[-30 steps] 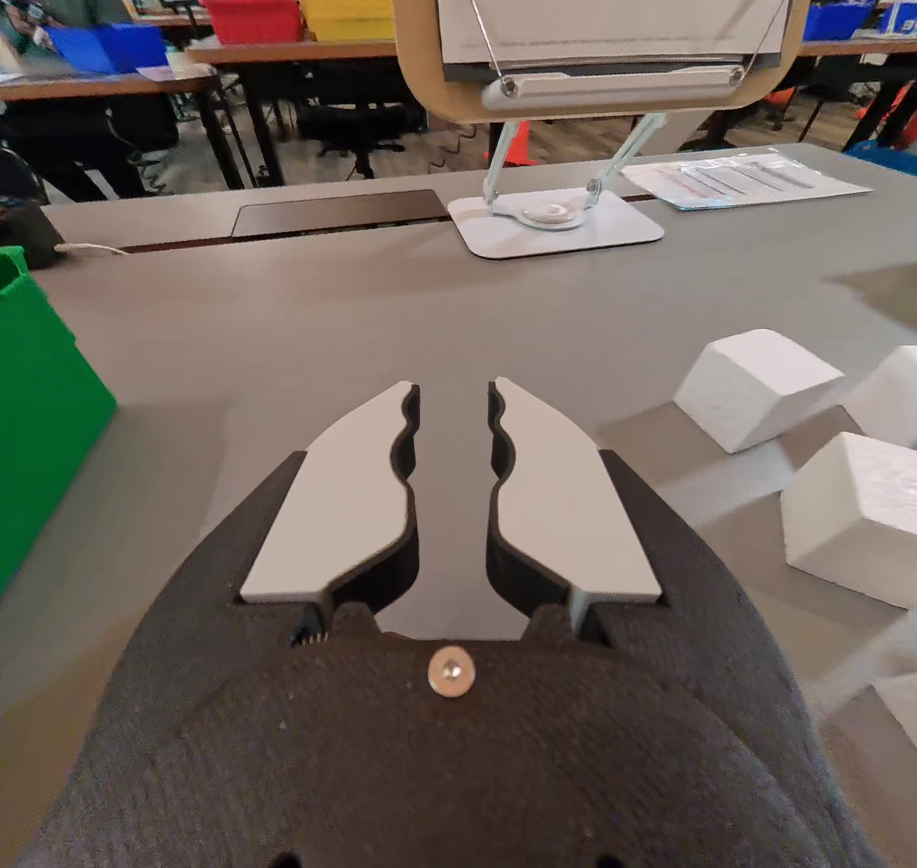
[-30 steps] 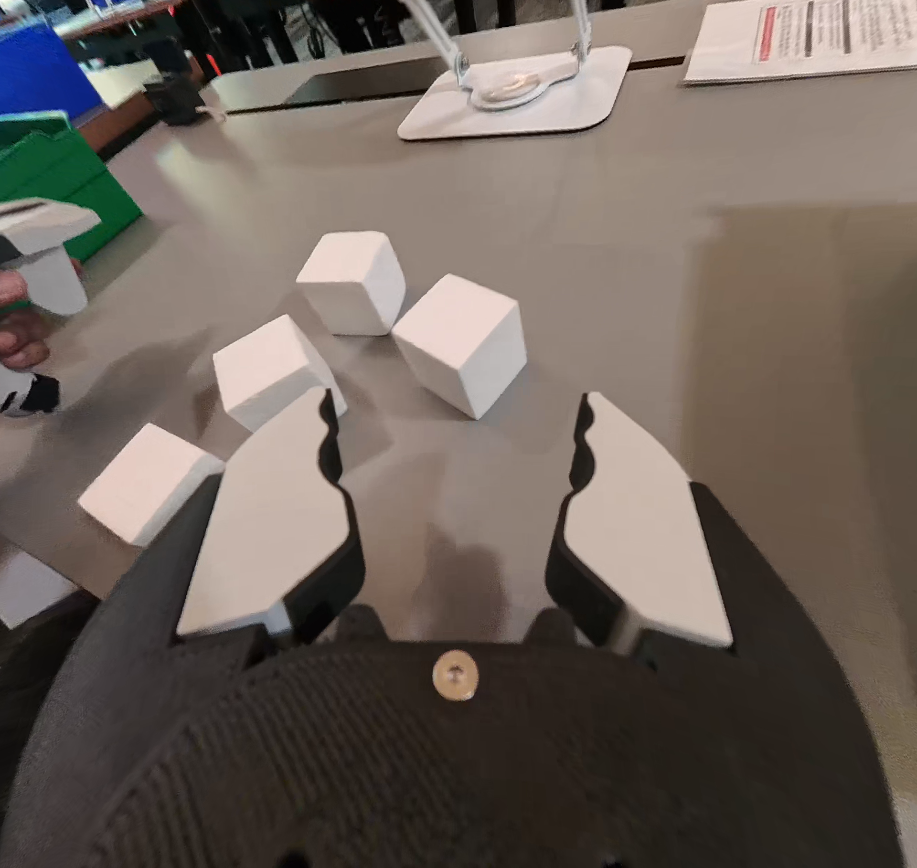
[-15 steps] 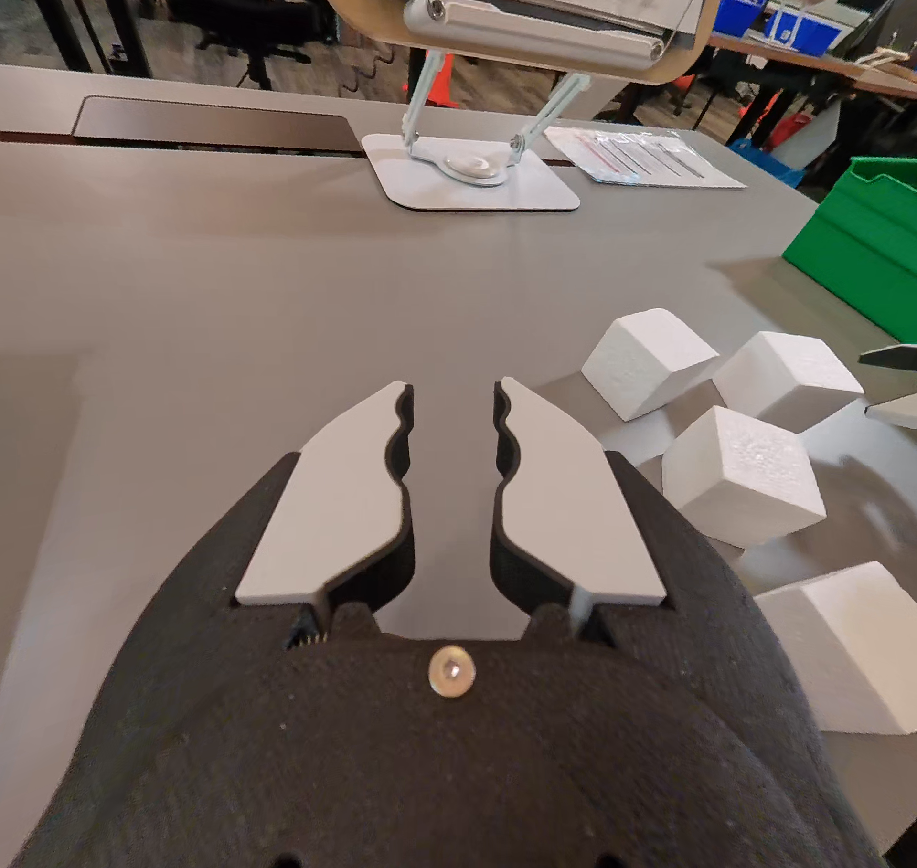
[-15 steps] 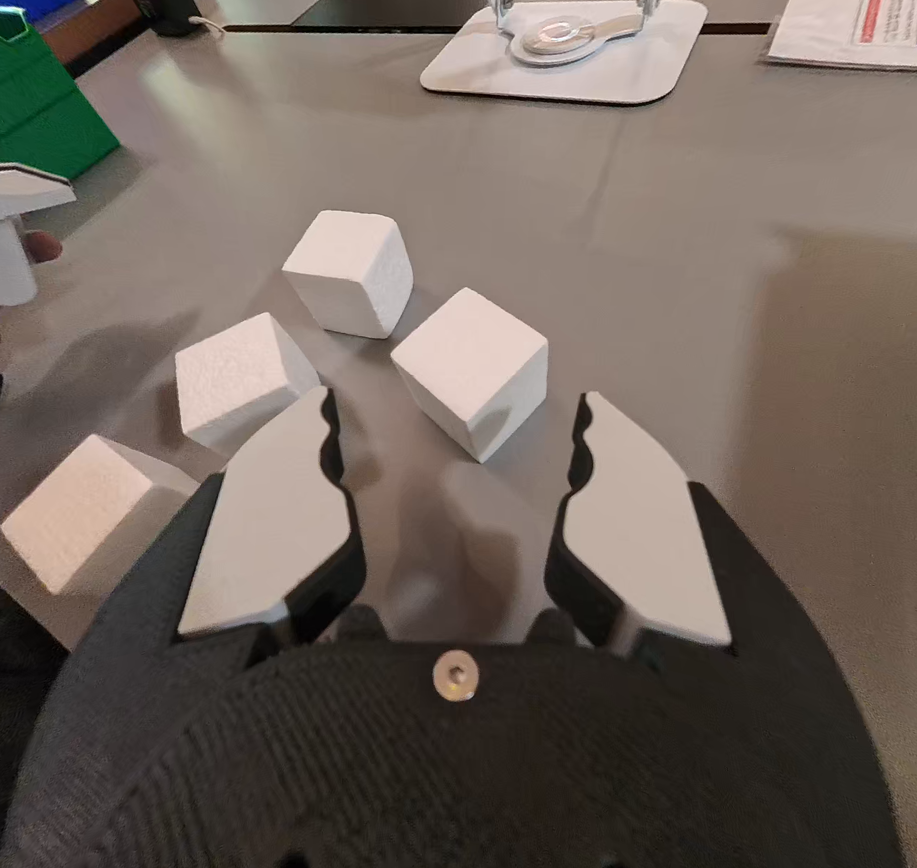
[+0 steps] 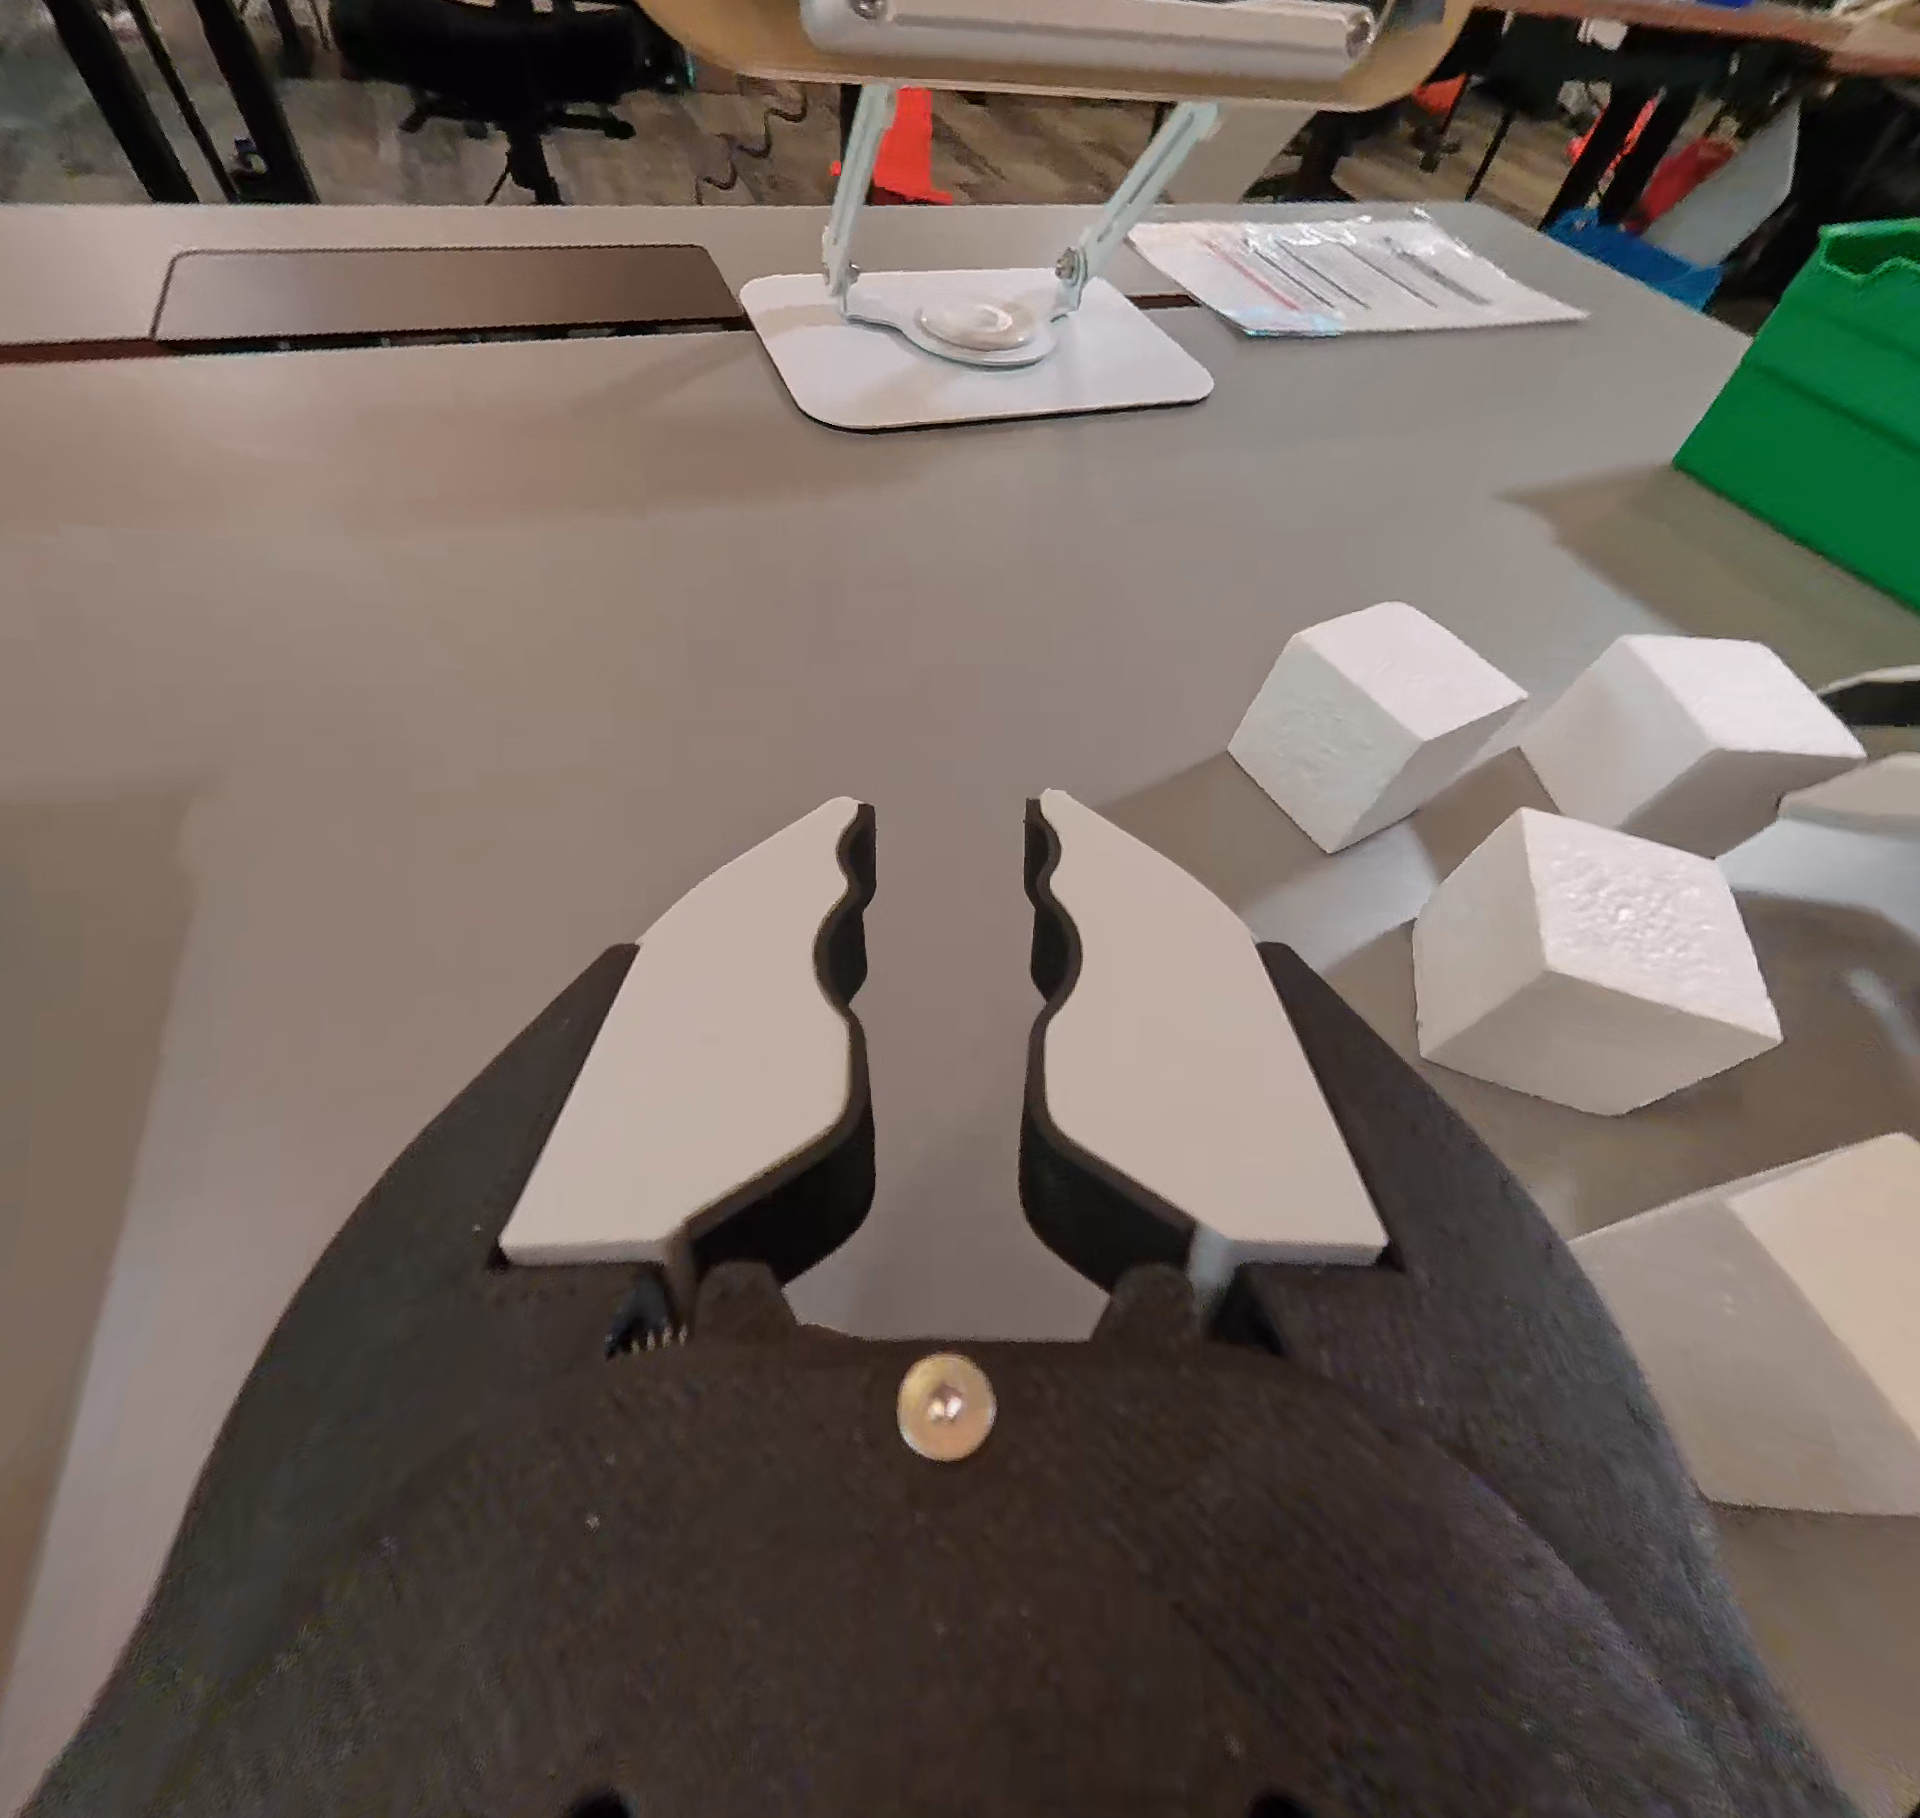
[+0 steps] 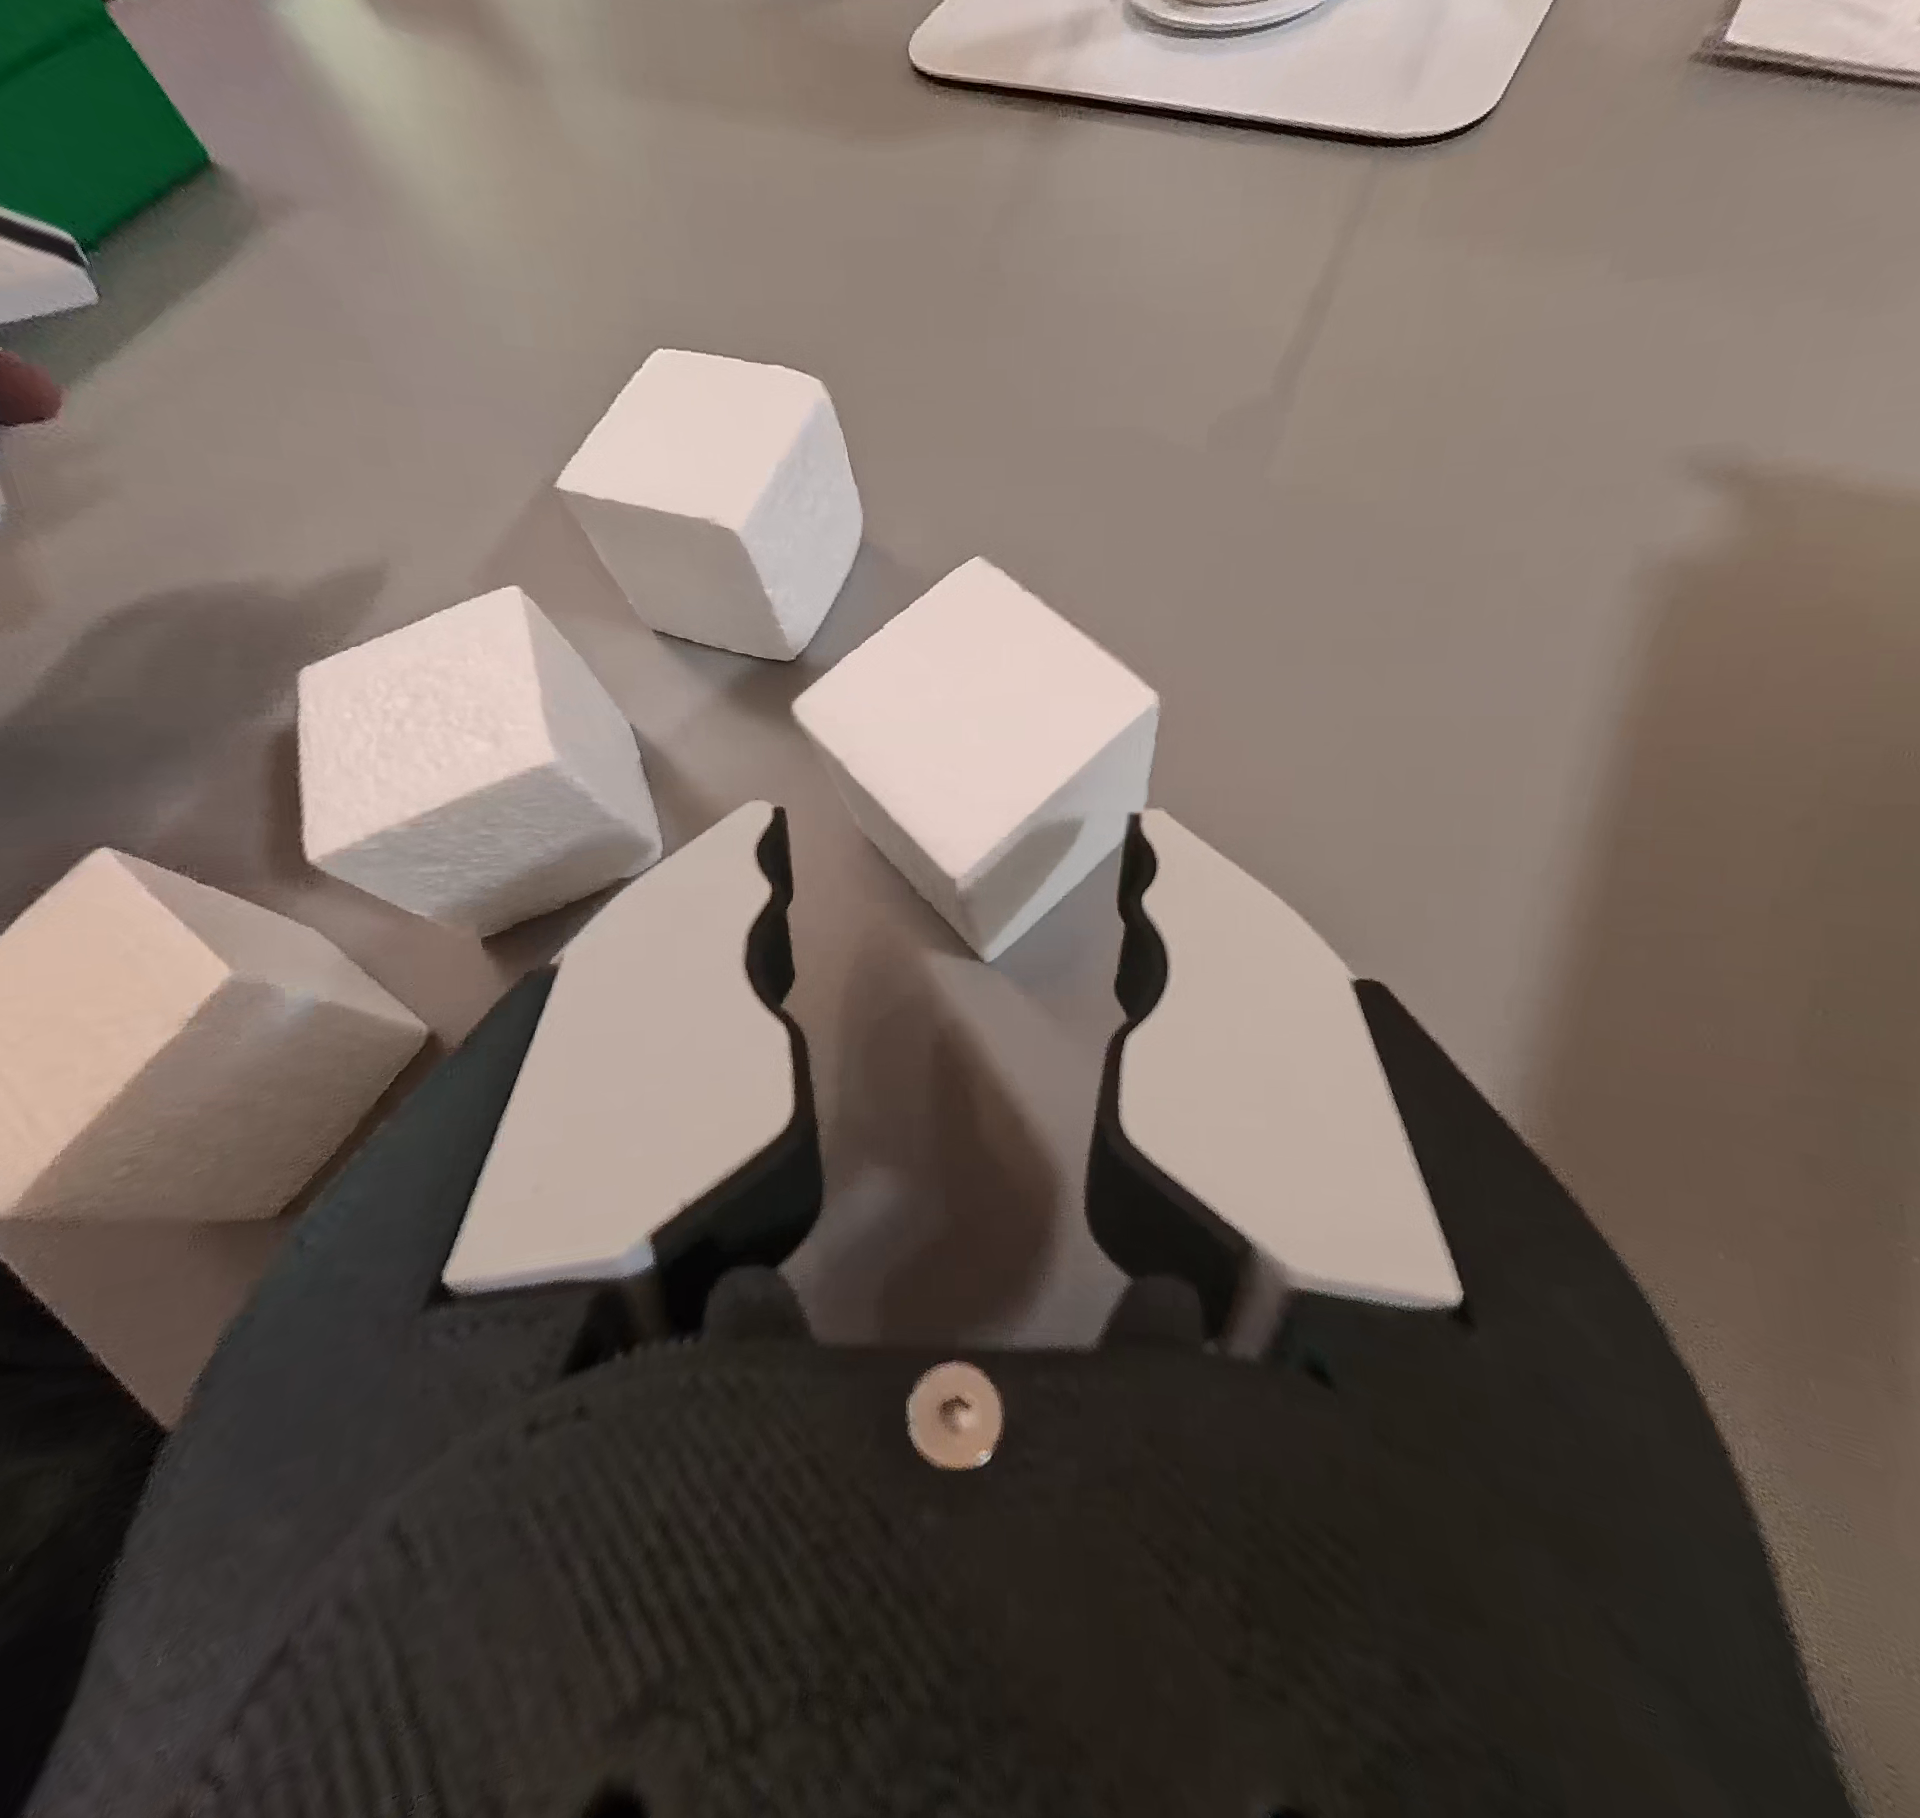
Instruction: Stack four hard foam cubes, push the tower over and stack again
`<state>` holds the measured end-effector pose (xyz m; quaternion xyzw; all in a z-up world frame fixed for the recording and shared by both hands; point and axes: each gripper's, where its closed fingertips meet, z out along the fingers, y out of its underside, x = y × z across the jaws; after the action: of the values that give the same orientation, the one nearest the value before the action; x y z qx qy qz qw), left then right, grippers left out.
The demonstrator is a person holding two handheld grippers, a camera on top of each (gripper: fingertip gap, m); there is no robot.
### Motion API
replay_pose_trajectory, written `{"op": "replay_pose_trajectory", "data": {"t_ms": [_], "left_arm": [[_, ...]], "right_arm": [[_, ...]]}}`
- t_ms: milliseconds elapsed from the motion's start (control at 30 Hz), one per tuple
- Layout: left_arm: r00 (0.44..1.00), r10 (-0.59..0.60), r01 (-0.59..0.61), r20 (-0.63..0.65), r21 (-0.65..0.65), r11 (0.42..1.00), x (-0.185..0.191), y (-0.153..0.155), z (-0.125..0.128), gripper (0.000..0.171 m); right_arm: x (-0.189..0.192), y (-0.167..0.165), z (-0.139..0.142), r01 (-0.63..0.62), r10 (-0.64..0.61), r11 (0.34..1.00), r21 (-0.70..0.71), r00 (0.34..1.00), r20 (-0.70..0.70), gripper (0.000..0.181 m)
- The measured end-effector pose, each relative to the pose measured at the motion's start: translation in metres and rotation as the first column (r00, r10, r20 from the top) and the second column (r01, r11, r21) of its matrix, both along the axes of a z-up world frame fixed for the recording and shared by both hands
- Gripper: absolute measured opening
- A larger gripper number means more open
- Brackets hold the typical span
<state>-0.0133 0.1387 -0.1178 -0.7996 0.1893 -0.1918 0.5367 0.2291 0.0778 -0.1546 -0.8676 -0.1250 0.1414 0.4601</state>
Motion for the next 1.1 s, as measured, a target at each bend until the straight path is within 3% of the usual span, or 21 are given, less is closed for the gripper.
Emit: {"op": "replay_pose_trajectory", "data": {"t_ms": [133,367,867,1100], "left_arm": [[1.000,-0.009,0.009,0.003,0.007,1.000,0.004,0.000,0.002,0.027],[0.990,0.010,-0.001,0.140,-0.066,0.998,0.006,0.008,0.003,0.026],[0.984,0.000,0.018,0.179,-0.099,0.995,0.010,0.013,0.000,0.026],[0.984,0.005,0.013,0.180,-0.102,0.995,0.009,0.014,0.000,0.026]], "right_arm": [[0.008,0.005,0.003,-0.042,0.041,0.999,0.021,0.999,0.011,0.039],[0.011,0.012,-0.003,-0.125,0.124,0.992,0.025,0.991,0.042,0.038],[0.012,0.008,-0.003,-0.208,0.195,0.976,0.067,0.967,0.163,0.029],[0.004,0.004,0.005,-0.280,0.271,0.957,0.072,0.956,0.108,0.028]]}}
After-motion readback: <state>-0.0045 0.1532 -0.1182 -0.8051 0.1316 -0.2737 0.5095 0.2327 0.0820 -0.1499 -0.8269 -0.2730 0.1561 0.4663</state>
